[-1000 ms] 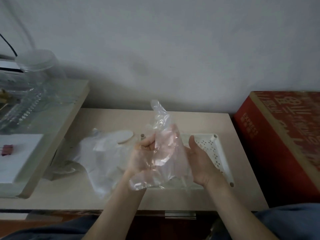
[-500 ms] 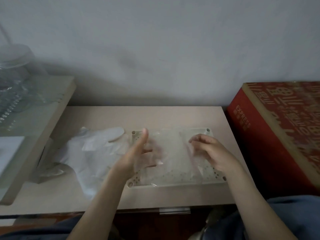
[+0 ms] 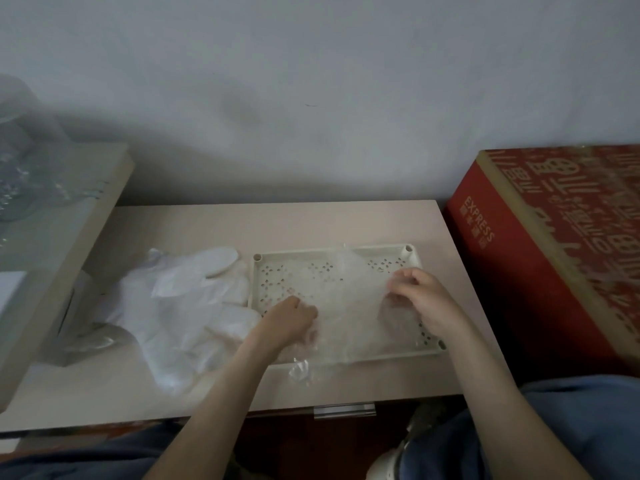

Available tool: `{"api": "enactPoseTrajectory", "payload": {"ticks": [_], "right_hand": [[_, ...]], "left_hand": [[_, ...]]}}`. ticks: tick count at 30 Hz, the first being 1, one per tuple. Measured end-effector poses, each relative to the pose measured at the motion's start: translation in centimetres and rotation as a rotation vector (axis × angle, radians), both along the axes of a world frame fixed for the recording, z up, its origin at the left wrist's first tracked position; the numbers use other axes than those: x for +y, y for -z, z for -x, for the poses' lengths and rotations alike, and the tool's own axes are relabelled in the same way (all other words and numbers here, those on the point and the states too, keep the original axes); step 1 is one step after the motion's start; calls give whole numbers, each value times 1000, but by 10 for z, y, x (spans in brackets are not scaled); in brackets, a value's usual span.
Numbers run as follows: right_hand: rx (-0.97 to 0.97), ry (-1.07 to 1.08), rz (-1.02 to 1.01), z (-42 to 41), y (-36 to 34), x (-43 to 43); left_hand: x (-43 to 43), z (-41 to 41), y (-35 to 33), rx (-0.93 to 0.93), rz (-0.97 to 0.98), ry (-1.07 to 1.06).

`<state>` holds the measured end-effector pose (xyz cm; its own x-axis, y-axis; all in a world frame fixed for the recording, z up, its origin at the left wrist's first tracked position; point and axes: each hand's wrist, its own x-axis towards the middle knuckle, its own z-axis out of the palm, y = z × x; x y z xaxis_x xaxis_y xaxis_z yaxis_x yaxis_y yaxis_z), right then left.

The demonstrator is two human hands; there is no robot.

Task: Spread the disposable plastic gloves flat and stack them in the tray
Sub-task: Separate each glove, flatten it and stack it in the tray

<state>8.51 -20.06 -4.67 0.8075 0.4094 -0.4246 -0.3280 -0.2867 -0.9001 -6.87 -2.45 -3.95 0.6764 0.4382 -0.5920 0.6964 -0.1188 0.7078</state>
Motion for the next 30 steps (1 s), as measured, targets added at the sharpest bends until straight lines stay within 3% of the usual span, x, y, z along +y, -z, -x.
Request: {"api": "enactPoseTrajectory", "payload": {"ticks": [5, 9, 15, 18, 21, 25, 30], "right_hand": [[7, -69, 24, 5, 0, -2], [-98, -71, 43, 6, 5, 1], [-305, 7, 154, 8, 14, 3], [-434, 14, 303, 13, 20, 3], [-486, -3, 322, 16, 23, 5], [-559, -73, 390, 13, 27, 6], [-581, -131, 404, 11, 23, 6]], "left_hand": [[-1, 3, 4, 34, -153, 48], [-4, -3, 1, -40, -432, 53], [1, -14, 4, -169, -633, -36], [-4, -13, 14, -107, -862, 31], [-15, -17, 18, -237, -1032, 194], [-21, -20, 32, -108, -985, 656], [-16, -16, 47, 46, -876, 742]]}}
